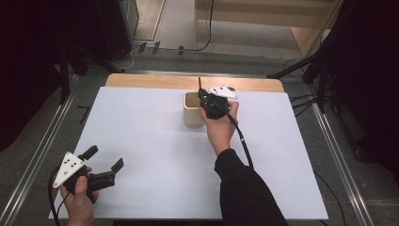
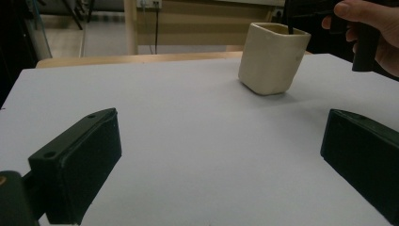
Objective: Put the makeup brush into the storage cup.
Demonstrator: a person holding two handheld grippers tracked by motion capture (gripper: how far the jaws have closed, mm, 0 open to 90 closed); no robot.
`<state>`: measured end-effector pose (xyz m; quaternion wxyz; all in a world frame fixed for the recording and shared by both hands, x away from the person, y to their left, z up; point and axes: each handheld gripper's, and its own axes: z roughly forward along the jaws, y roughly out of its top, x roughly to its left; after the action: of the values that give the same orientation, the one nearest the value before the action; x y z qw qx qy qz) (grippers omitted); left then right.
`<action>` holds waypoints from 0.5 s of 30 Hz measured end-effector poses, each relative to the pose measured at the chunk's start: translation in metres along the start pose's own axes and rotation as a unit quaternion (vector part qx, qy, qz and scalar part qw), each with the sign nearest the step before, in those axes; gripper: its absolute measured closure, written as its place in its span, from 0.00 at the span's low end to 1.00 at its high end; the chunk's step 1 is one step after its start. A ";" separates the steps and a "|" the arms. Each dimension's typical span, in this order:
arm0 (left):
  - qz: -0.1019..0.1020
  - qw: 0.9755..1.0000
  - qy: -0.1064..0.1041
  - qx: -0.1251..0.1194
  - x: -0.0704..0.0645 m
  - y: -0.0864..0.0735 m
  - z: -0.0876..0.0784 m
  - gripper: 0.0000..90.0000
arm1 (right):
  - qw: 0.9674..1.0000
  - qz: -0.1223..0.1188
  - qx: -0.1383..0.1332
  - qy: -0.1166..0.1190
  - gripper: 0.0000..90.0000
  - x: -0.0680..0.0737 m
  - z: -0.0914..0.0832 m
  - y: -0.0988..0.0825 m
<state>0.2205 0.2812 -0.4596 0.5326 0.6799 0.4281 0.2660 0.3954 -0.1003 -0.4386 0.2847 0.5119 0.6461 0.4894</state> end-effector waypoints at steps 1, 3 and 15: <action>0.000 1.000 0.000 0.000 0.000 0.000 0.000 0.00 | 1.000 0.000 0.001 0.001 0.94 0.000 0.001 -0.003; 0.001 1.000 0.000 0.001 0.000 0.000 0.000 0.00 | 1.000 -0.001 0.004 0.000 0.94 0.000 0.001 -0.004; 0.000 1.000 0.000 0.001 -0.001 0.000 0.001 0.00 | 1.000 -0.001 0.002 0.020 0.71 -0.004 -0.008 -0.003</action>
<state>0.2208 0.2803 -0.4601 0.5316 0.6809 0.4282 0.2654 0.3888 -0.1063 -0.4390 0.2710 0.5021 0.6531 0.4979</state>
